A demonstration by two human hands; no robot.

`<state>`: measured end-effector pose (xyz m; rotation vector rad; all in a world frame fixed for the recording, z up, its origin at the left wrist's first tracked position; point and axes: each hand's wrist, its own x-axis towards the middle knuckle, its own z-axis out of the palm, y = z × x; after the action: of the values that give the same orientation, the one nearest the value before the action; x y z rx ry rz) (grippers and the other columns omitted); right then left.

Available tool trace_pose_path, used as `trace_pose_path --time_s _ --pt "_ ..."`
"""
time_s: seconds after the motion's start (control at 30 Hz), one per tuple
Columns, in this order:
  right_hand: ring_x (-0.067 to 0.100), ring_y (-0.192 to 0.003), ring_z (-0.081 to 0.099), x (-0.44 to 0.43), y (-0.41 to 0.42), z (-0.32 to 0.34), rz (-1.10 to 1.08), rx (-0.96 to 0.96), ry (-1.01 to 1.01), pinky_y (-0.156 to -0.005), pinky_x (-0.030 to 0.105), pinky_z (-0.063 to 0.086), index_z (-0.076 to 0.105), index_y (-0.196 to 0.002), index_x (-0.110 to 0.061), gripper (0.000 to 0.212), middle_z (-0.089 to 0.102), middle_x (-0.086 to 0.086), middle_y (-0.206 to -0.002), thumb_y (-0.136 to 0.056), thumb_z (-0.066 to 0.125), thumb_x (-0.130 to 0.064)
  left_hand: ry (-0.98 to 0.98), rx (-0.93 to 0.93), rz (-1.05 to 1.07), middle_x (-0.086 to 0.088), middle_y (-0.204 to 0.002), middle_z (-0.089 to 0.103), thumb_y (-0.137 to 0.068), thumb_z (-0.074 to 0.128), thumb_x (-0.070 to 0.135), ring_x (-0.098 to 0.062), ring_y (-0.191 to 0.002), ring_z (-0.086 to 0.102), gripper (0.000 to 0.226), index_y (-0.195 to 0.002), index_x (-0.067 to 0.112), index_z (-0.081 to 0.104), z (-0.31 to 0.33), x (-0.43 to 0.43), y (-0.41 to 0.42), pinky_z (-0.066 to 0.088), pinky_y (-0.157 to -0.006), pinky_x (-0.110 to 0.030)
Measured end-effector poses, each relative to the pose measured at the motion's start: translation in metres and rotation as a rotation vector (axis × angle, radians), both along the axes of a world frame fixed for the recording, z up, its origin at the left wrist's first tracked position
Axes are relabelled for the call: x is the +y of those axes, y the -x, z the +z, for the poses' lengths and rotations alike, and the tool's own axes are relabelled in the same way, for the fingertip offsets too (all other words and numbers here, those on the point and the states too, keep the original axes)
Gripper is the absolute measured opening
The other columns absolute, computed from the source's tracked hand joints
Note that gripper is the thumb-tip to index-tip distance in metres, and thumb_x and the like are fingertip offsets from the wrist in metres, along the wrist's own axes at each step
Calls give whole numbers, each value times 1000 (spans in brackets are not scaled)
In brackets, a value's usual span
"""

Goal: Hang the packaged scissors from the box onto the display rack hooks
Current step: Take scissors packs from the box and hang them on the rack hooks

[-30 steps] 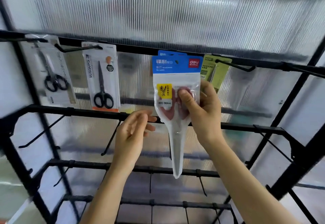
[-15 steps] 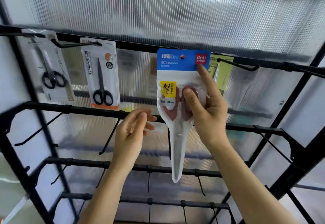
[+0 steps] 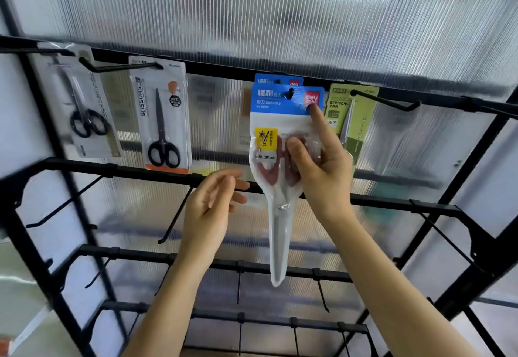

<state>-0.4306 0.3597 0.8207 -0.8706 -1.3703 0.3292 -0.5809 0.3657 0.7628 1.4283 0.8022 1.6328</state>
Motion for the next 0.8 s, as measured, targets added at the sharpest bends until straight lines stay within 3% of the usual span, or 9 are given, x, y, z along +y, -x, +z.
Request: trace_pose_path --time_s 0.1,0.23,0.33,0.43,0.6,0.67,0.7,0.73,0.8 --pt "14 -86 53 26 -2 -2 -85 -43 48 -90 43 50 31 -133 -42 56 55 1 -103 -88 56 -20 -2 2 28 9 -82 70 -91 53 23 -4 -68 63 11 -91 25 64 0 -1 4 48 -60 -15" --pt "19 -106 54 74 -3 11 -206 -72 216 -94 32 48 35 -140 -28 51 48 6 -122 -93 52 -17 3 37 64 5 -87 68 -93 47 13 -1 -66 63 19 -90 24 62 2 -3 9 48 -59 -12" --pt "24 -127 40 100 -16 7 -295 -201 445 -105 32 35 35 -141 -23 51 31 10 -143 -93 51 -27 -8 143 39 8 -89 67 -94 47 13 1 -69 62 19 -92 26 62 -2 -2 10 47 -63 -9" --pt "26 -134 33 88 -34 -22 -329 -287 588 -107 30 31 39 -138 -20 49 23 8 -149 -92 54 -19 7 270 -39 10 -89 66 -94 48 13 0 -73 61 20 -94 27 61 -15 -3 2 48 -68 -12" --pt "20 -112 57 14 -79 -85 -319 -301 708 -84 16 43 53 -128 -11 37 53 8 -132 -92 53 -10 15 392 -236 18 -84 66 -93 50 18 -7 -77 62 19 -89 34 60 -37 -13 -51 51 -73 -29" --pt "23 -106 61 -24 -101 -97 -359 -247 766 -79 11 45 62 -117 -7 28 63 12 -119 -91 51 -5 -13 466 -363 16 -85 64 -93 49 23 -6 -79 62 13 -92 30 59 -46 -24 -84 51 -74 -24" --pt "25 -102 63 -44 -111 -99 -393 -226 728 -83 15 48 64 -112 -4 26 66 14 -112 -90 50 -1 -40 510 -416 16 -87 63 -93 49 24 -7 -81 62 11 -93 29 59 -50 -32 -103 49 -73 -19" --pt "24 -98 64 -64 -122 -100 -429 -236 677 -84 19 48 65 -109 -2 25 67 14 -107 -89 51 2 -74 546 -464 17 -87 61 -93 49 23 -8 -82 62 10 -94 28 58 -53 -41 -124 47 -71 -15" --pt "18 -92 62 -103 -147 -104 -492 -341 670 -81 13 45 66 -107 -2 24 67 11 -104 -86 56 2 -125 561 -558 20 -85 60 -92 50 21 1 -79 60 10 -94 28 57 -61 -64 -164 44 -67 -9"
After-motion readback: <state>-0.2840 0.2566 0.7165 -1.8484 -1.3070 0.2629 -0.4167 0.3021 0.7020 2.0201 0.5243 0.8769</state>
